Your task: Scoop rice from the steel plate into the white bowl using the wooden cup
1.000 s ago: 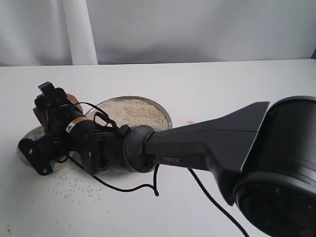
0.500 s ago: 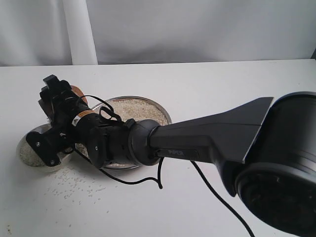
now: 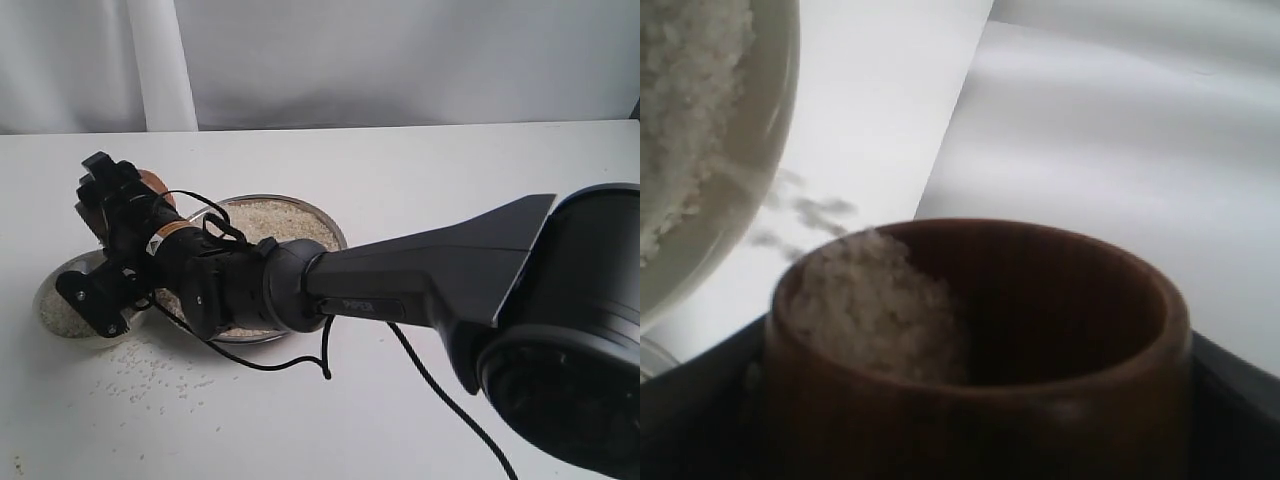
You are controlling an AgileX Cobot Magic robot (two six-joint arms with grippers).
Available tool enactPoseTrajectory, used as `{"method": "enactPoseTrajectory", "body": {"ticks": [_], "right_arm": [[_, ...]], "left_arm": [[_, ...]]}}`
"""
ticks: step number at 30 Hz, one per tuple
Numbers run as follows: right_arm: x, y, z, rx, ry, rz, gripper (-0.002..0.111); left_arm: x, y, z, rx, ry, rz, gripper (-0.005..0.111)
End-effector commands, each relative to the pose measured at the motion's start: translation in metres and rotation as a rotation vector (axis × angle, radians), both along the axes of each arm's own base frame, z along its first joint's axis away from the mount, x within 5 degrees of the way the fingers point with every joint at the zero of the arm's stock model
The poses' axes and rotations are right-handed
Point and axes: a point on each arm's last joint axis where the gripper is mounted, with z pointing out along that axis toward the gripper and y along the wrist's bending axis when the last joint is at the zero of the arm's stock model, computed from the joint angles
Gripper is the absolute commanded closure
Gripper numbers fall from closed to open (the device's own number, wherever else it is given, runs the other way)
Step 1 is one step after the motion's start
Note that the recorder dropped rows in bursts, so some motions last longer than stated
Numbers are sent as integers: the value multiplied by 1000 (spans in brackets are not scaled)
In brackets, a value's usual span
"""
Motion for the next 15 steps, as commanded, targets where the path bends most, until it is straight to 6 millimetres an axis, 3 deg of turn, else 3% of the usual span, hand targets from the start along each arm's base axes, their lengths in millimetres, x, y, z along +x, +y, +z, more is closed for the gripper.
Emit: {"method": "enactPoseTrajectory", "body": {"ticks": [1, 11, 15], "right_arm": [[5, -2, 11, -4, -65, 15, 108], [13, 11, 34, 45, -60, 26, 108], [14, 15, 30, 25, -52, 44, 108]], "left_arm": [[0, -1, 0, -13, -9, -4, 107], [0, -1, 0, -13, -9, -4, 107], [0, -1, 0, -13, -9, -4, 107]]}}
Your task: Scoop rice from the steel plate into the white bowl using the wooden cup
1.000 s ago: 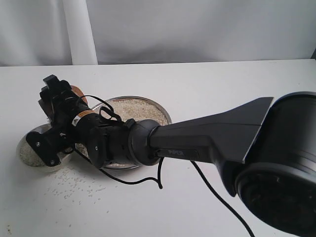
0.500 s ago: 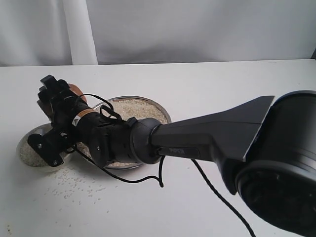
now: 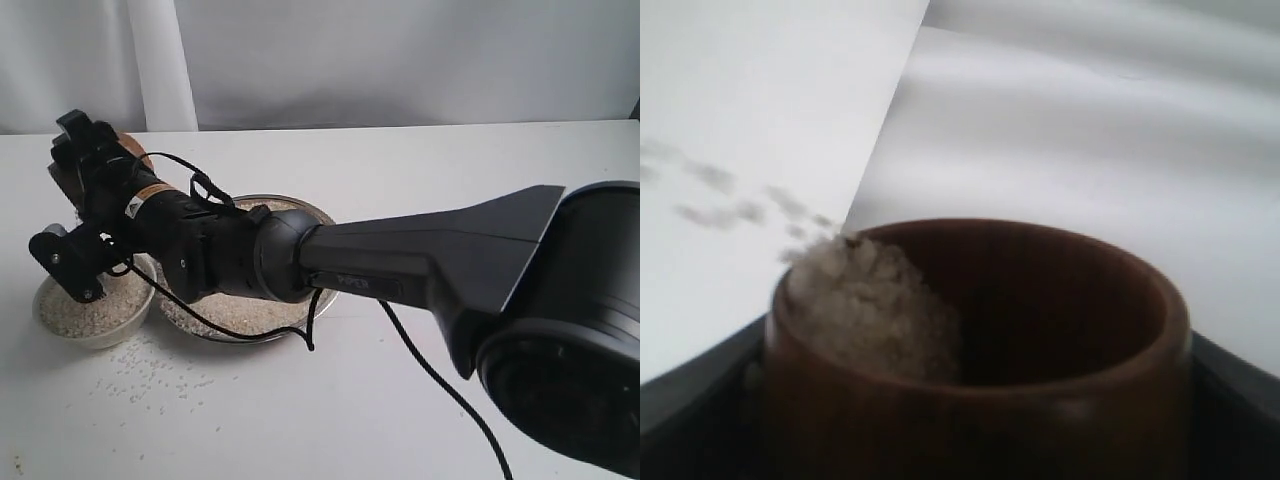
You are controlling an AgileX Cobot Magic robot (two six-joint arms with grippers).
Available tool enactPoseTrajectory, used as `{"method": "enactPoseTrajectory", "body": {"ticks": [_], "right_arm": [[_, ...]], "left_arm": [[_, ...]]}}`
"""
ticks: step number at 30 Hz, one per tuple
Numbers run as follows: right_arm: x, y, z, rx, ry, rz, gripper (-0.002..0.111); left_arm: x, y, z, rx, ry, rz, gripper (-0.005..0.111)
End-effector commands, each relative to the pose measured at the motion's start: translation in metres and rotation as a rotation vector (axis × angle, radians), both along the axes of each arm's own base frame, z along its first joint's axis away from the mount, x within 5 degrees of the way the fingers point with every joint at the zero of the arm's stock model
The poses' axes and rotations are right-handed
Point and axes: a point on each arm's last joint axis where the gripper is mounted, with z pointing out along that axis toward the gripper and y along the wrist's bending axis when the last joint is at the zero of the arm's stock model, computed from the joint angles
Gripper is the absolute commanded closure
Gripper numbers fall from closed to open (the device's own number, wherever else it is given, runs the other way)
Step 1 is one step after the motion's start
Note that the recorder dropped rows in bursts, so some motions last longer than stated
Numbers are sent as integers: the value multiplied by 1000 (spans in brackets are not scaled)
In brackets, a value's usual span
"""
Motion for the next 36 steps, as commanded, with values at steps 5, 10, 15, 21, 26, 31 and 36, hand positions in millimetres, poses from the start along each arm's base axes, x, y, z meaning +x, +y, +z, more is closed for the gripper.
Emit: {"method": "enactPoseTrajectory", "body": {"ticks": [5, 10, 15, 21, 26, 31, 36], "right_arm": [[3, 2, -14, -50, 16, 19, 108], [1, 3, -16, -80, 16, 43, 108], [0, 4, -16, -103, -5, 63, 108], [0, 5, -27, -155, -56, 97, 108], [2, 6, -35, -147, -76, 88, 108], [3, 7, -33, -128, -157, 90, 108], [0, 9, -32, -142, -178, 111, 108]], "left_arm": [[0, -1, 0, -13, -9, -4, 107], [0, -1, 0, -13, -9, -4, 107], [0, -1, 0, -13, -9, -4, 107], [0, -1, 0, -13, -9, -4, 107], [0, -1, 0, -13, -9, -4, 107], [0, -1, 0, -13, -9, -4, 107], [0, -1, 0, -13, -9, -4, 107]]}}
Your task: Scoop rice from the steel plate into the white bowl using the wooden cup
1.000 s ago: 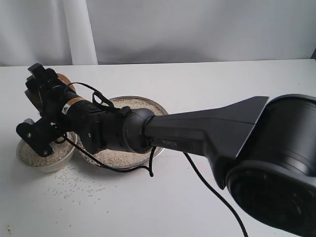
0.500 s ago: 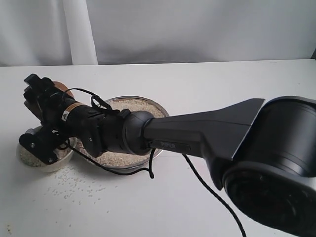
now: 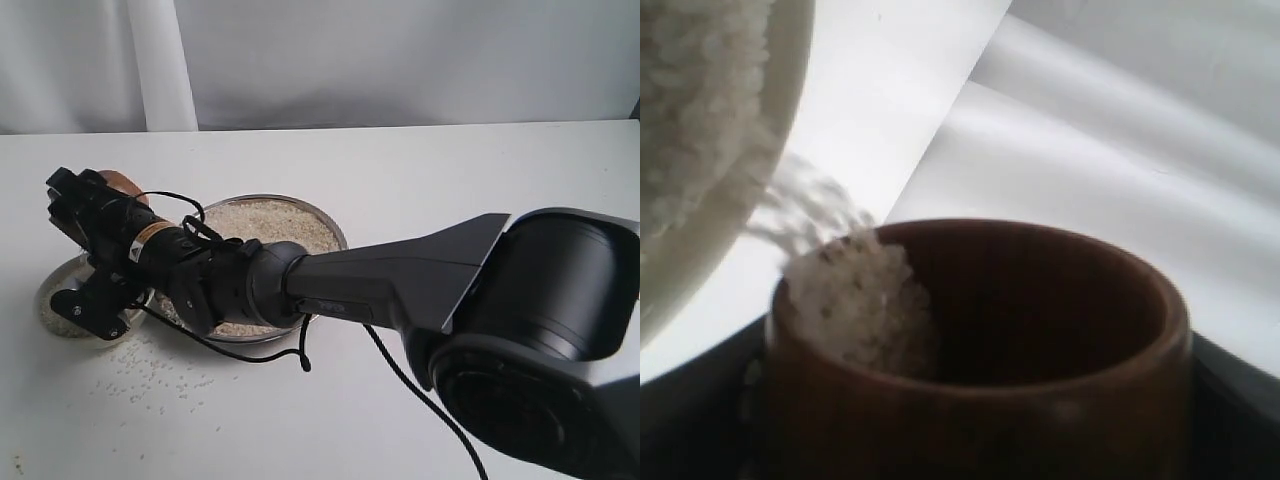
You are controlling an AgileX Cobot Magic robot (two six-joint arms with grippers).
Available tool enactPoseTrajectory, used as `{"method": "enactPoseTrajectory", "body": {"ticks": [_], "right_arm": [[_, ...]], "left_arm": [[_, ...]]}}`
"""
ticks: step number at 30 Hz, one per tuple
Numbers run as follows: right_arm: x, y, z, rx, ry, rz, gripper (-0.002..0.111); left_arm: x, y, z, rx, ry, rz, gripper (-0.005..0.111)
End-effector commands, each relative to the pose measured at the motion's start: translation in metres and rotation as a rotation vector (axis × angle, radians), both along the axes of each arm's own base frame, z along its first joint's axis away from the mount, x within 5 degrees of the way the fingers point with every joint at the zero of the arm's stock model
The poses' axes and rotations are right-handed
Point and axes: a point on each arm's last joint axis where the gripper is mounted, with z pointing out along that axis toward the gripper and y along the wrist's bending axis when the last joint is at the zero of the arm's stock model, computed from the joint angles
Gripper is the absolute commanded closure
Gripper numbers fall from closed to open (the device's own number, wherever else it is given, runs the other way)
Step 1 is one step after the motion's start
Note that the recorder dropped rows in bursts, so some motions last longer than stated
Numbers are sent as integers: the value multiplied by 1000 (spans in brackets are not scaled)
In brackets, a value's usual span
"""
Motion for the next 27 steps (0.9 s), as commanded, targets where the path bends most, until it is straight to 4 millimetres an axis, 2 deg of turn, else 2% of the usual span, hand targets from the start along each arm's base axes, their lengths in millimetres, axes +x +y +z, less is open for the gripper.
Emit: {"method": "enactPoseTrajectory", "body": {"ticks": [1, 27], "right_arm": [[1, 1, 11, 12, -65, 15, 108], [0, 2, 12, -7, -75, 32, 108]], "left_arm": [[0, -1, 0, -13, -9, -4, 107], [0, -1, 0, -13, -9, -4, 107]]}}
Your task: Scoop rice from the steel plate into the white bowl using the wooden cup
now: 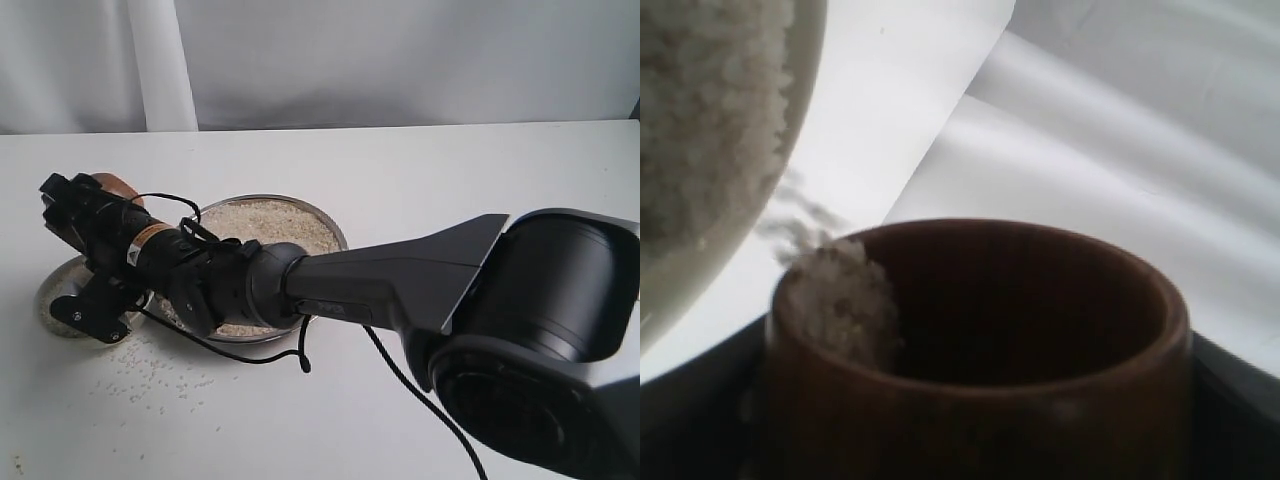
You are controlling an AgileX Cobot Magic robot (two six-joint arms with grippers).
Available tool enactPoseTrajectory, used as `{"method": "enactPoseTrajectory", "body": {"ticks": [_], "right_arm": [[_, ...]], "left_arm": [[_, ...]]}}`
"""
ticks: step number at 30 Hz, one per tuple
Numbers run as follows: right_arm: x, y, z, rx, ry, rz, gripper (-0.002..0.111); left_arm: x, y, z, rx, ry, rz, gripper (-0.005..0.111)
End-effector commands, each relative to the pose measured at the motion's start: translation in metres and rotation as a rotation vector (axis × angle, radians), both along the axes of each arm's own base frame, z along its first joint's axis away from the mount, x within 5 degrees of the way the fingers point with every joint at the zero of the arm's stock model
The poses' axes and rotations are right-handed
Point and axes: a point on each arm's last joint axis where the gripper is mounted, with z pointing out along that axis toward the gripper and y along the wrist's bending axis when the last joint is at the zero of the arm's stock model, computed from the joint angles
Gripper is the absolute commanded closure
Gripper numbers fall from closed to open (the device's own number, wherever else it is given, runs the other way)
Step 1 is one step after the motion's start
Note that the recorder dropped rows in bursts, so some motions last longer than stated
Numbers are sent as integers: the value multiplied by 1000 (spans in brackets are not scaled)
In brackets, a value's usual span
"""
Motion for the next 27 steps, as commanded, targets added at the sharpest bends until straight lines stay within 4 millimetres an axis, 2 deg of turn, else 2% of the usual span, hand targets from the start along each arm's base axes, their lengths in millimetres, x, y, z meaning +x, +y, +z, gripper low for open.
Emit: {"method": "enactPoseTrajectory", "body": {"ticks": [1, 7, 10, 19, 27], "right_arm": [[1, 1, 14, 19, -49, 7, 108], [-4, 4, 20, 29, -51, 16, 108], [-13, 4, 10, 3, -51, 36, 108], [-12, -1, 11, 87, -90, -8, 108], [-14, -2, 2, 24, -31, 3, 108]], "left_arm": [[0, -1, 0, -13, -9, -4, 107], [0, -1, 0, -13, -9, -4, 107], [0, -1, 0, -13, -9, -4, 107], [0, -1, 0, -13, -9, -4, 107], [0, -1, 0, -13, -9, -4, 107]]}}
